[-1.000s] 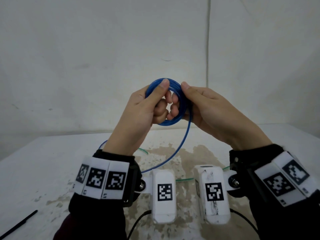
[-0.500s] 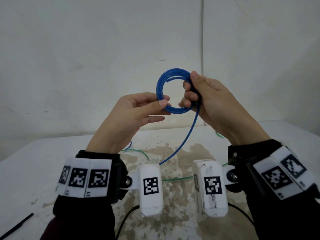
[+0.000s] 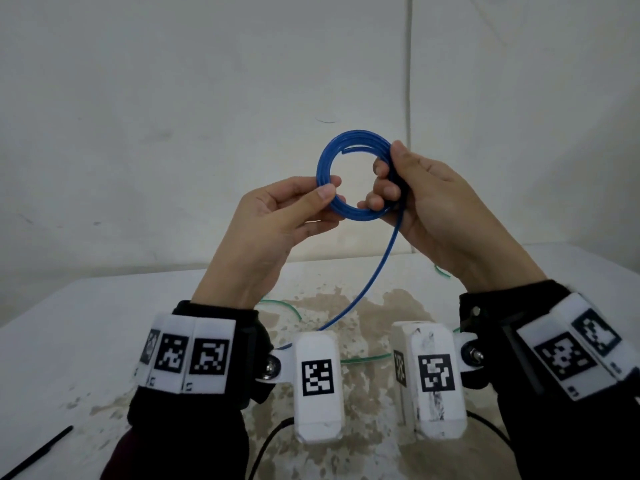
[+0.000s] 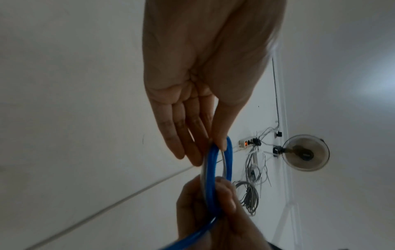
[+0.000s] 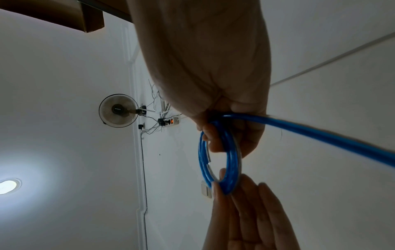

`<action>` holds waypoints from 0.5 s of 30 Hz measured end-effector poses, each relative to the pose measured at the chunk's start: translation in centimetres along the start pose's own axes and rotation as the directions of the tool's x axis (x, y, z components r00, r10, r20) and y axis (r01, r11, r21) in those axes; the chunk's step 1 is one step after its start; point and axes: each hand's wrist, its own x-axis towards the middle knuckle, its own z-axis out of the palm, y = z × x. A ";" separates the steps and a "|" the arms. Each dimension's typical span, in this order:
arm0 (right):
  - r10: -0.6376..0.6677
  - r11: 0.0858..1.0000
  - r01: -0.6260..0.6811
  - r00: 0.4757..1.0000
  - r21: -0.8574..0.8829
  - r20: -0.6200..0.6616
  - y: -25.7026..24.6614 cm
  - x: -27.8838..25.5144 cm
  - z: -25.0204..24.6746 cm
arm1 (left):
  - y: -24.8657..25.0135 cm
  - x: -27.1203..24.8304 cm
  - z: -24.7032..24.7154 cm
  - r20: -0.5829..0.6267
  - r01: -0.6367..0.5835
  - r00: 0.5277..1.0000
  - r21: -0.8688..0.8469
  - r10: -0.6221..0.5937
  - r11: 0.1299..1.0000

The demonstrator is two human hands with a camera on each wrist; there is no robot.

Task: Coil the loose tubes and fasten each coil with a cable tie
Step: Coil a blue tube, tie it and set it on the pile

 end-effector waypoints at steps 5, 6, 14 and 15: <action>0.007 1.000 -0.007 1.000 0.001 -0.028 0.4 0.1 -0.3 | -0.7 0.3 0.4 -0.087 -0.011 0.996 -0.019 0.009 1.000; 0.011 1.000 -0.011 1.000 -0.001 -0.020 0.3 0.1 -0.3 | -0.7 0.2 0.4 -0.087 -0.018 0.996 -0.015 0.017 1.000; 0.055 0.996 -0.052 0.998 -0.066 0.038 -0.2 -0.1 -0.5 | -0.2 0.1 -0.3 0.047 -0.003 0.999 0.125 -0.003 0.992; 0.065 0.991 -0.057 0.996 -0.123 0.063 -0.1 -0.2 -0.6 | -0.1 0.1 -0.3 0.072 0.018 0.997 0.159 -0.030 0.987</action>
